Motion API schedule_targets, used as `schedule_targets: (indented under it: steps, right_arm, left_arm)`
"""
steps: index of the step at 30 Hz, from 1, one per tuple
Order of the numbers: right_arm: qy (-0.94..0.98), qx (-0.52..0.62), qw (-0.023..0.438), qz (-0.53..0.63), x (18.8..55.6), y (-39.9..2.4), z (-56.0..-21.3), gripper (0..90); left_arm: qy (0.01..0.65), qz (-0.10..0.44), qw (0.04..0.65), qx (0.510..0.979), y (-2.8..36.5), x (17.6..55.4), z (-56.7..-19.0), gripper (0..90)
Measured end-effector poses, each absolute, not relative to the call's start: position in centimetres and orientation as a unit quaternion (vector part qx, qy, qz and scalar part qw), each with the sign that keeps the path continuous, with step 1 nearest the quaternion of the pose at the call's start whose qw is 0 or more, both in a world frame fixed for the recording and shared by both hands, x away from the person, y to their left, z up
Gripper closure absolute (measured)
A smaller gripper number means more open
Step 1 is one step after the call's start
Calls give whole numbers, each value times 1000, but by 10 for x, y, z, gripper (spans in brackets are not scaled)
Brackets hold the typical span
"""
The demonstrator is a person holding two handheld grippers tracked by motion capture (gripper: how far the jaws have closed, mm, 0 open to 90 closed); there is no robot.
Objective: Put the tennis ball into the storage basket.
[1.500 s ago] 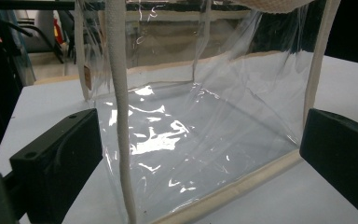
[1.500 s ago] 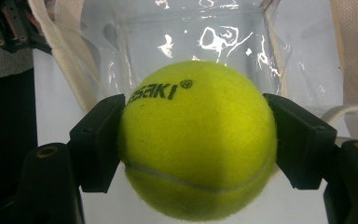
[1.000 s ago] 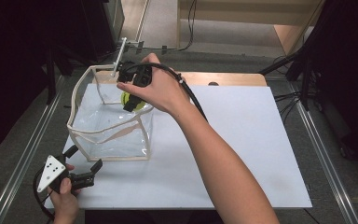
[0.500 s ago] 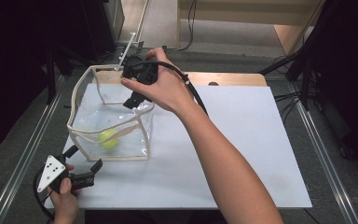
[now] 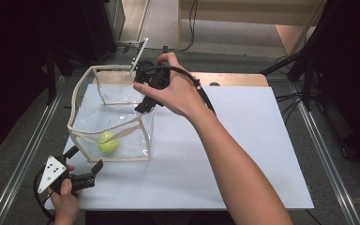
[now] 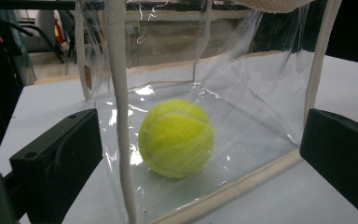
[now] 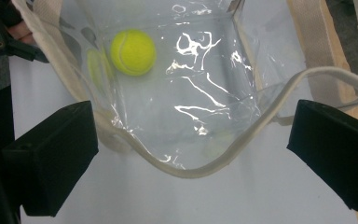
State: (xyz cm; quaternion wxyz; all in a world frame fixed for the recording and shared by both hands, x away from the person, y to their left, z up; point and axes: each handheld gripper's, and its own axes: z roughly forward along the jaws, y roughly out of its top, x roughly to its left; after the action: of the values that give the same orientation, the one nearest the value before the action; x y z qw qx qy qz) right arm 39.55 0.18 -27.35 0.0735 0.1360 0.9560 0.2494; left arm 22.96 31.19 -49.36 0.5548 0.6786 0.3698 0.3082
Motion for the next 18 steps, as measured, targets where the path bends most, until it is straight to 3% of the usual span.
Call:
schedule_targets:
  steps: [18]
  right_arm:
    - [958, 143, 73, 237, 385, -18, -291, 0]
  left_arm:
    - [370, 309, 554, 679, 311, 230, -494, 0]
